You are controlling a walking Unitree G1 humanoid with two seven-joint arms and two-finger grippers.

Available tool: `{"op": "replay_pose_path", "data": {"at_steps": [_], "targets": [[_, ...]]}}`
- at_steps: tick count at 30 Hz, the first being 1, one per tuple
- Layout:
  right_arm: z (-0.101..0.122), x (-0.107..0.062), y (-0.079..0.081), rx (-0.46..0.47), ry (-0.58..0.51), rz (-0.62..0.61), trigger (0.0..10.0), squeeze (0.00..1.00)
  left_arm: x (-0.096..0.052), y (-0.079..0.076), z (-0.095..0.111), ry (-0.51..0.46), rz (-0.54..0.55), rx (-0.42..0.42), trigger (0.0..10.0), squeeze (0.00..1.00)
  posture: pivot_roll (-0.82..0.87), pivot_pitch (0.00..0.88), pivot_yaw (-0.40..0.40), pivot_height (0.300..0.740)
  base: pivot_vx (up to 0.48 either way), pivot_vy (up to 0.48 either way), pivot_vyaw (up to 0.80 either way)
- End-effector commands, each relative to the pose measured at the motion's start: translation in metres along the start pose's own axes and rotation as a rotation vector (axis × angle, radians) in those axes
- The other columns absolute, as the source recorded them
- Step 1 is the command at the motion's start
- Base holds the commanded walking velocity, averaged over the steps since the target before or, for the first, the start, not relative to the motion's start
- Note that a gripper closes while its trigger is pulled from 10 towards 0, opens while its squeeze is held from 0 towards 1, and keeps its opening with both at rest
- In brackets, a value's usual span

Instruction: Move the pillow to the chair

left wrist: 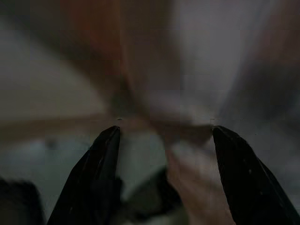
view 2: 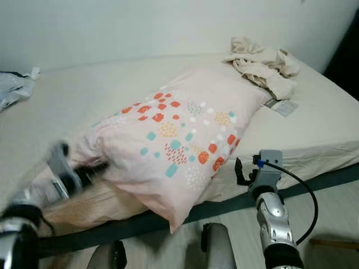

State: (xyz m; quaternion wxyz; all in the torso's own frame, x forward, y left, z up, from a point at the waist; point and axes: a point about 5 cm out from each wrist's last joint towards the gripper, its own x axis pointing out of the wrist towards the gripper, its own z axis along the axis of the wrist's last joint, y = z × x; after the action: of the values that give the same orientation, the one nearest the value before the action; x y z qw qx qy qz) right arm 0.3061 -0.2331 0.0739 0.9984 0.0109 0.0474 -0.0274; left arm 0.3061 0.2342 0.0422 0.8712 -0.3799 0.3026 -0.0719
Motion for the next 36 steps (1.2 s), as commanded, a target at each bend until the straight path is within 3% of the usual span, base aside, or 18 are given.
{"op": "replay_pose_path", "data": {"at_steps": [1,3,4,5,6,7,8,11,15,17,18,22,27,32,36], "targets": [[-0.003,-0.001,0.002,-0.002,0.007,0.007,10.0,0.0,-0.005,-0.006,0.011,-0.055,-0.061,-0.037,10.0,0.0,-0.06,0.108,-0.031,0.561,0.0,0.0,0.0],[-0.003,0.0,0.002,-0.003,0.009,0.012,10.0,0.0,-0.01,-0.006,0.004,-0.104,-0.12,-0.128,10.0,0.0,-0.06,0.107,-0.031,0.561,0.0,0.0,0.0],[-0.003,0.0,0.003,-0.003,0.009,0.014,10.0,0.0,-0.013,-0.006,0.003,-0.141,-0.146,-0.179,10.0,0.12,-0.06,0.107,-0.031,0.561,0.0,0.0,0.0],[-0.003,0.0,0.003,-0.003,0.009,0.014,10.0,0.0,-0.013,-0.006,0.003,-0.141,-0.146,-0.179,10.0,0.12,-0.06,0.107,-0.031,0.561,0.0,0.0,0.0],[-0.003,0.0,0.003,-0.004,0.009,0.015,10.0,0.0,-0.017,-0.006,0.003,-0.163,-0.171,-0.219,10.0,0.24,-0.06,0.107,-0.032,0.561,0.0,0.0,0.0],[-0.003,0.0,0.003,-0.004,0.009,0.015,10.0,0.0,-0.017,-0.006,0.003,-0.163,-0.171,-0.219,10.0,0.24,-0.06,0.107,-0.032,0.561,0.0,0.0,0.0],[-0.004,0.0,0.003,-0.003,0.01,0.018,10.0,0.0,-0.02,-0.008,0.001,-0.19,-0.217,-0.269,10.0,1.0,-0.06,0.107,-0.033,0.561,0.0,0.0,0.0],[-0.004,0.0,0.005,-0.005,0.012,0.028,10.0,0.0,-0.027,-0.01,-0.012,-0.199,-0.301,-0.348,10.0,1.0,-0.06,0.107,-0.038,0.561,0.0,0.0,0.0],[-0.004,0.0,0.006,-0.007,0.011,0.032,10.0,0.0,-0.027,-0.009,-0.025,-0.149,-0.283,-0.32,10.0,1.0,-0.06,0.109,-0.042,0.561,0.0,0.0,0.0],[-0.004,0.0,0.006,-0.008,0.011,0.033,10.0,0.0,-0.026,-0.008,-0.029,-0.15,-0.25,-0.285,10.0,1.0,-0.06,0.108,-0.045,0.561,0.0,0.0,0.0],[-0.003,0.001,0.007,-0.013,0.006,0.04,10.0,0.0,-0.023,-0.003,-0.03,-0.235,-0.128,-0.11,10.0,1.0,-0.06,0.108,-0.047,0.561,0.0,0.0,0.0],[-0.001,0.003,0.009,-0.017,0.001,0.049,10.0,0.0,-0.015,-0.008,-0.031,-0.264,-0.08,-0.058,10.0,1.0,-0.07,0.109,-0.052,0.561,0.0,0.0,0.0],[0.0,0.004,0.011,-0.018,-0.002,0.064,10.0,0.0,-0.006,-0.015,-0.036,-0.251,-0.109,-0.091,10.0,1.0,-0.08,0.111,-0.053,0.561,0.0,0.0,0.0],[0.0,0.003,0.012,-0.02,-0.003,0.073,10.0,0.0,0.002,-0.03,-0.04,-0.273,-0.233,-0.246,10.0,1.0,-0.09,0.113,-0.052,0.561,0.0,0.0,0.0],[0.0,0.001,0.01,-0.023,-0.001,0.073,10.0,0.0,0.007,-0.041,-0.042,-0.288,-0.285,-0.281,10.0,1.0,-0.09,0.12,-0.054,0.561,0.0,0.0,0.0]]}}
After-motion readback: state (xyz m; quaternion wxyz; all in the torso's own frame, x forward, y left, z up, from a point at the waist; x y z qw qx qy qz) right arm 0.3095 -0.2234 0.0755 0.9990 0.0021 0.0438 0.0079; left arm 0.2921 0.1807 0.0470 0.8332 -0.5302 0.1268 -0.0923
